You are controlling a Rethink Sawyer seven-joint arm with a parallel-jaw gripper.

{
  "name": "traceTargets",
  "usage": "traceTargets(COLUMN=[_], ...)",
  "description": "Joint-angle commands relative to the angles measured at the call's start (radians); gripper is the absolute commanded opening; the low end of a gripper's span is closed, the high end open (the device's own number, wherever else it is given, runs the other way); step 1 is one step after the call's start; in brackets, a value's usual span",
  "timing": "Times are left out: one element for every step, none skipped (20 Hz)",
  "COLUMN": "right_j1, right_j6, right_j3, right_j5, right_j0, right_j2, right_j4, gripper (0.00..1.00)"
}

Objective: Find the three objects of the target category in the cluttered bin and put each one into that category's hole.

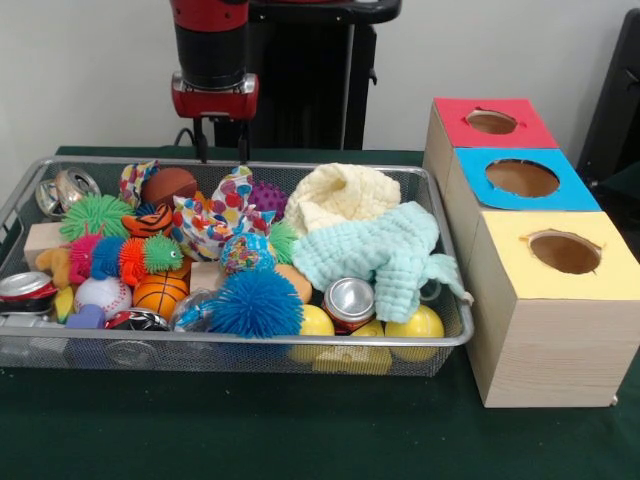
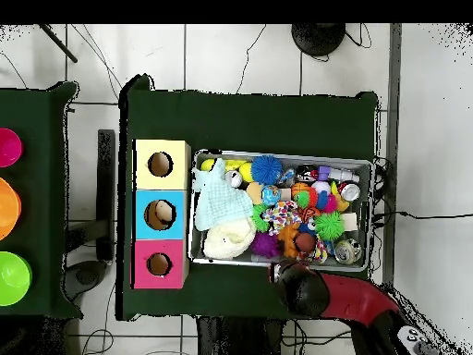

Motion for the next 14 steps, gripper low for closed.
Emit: traceTargets(right_j1=[0.047,0.052,0.058,0.069,0.079,0.086,0.094,0.099,0.098,0.098,0.099,0.103,0.107,0.112], right_j6=[0.016,0.011,0.003,-0.01,-0.022,-0.031,-0.039,-0.044,-0.043,-0.04,-0.038,-0.034,-0.03,-0.031], right_j3=[-0.167,-0.177,-0.189,-0.205,-0.221,-0.23,-0.241,-0.244,-0.237,-0.236,-0.234,-0.235,-0.237,-0.243], right_j5=[-0.015,-0.014,-0.009,0.001,0.012,0.017,0.027,0.029,0.03,0.026,0.025,0.02,0.014,0.011], right_j0=[-0.002,-0.006,-0.012,-0.02,-0.028,-0.034,-0.039,-0.044,-0.046,-0.047,-0.048,-0.049,-0.049,-0.053], right_j2=[0.086,0.088,0.091,0.098,0.104,0.107,0.108,0.11,0.108,0.107,0.104,0.102,0.1,0.101], right_j4=[-0.035,-0.038,-0.04,-0.041,-0.043,-0.047,-0.048,-0.051,-0.053,-0.058,-0.063,-0.067,-0.072,-0.076], gripper=[1.0,1.0,1.0,1.0,1.0,1.0,1.0,1.0,1.0,1.0,1.0,1.0,1.0,1.0])
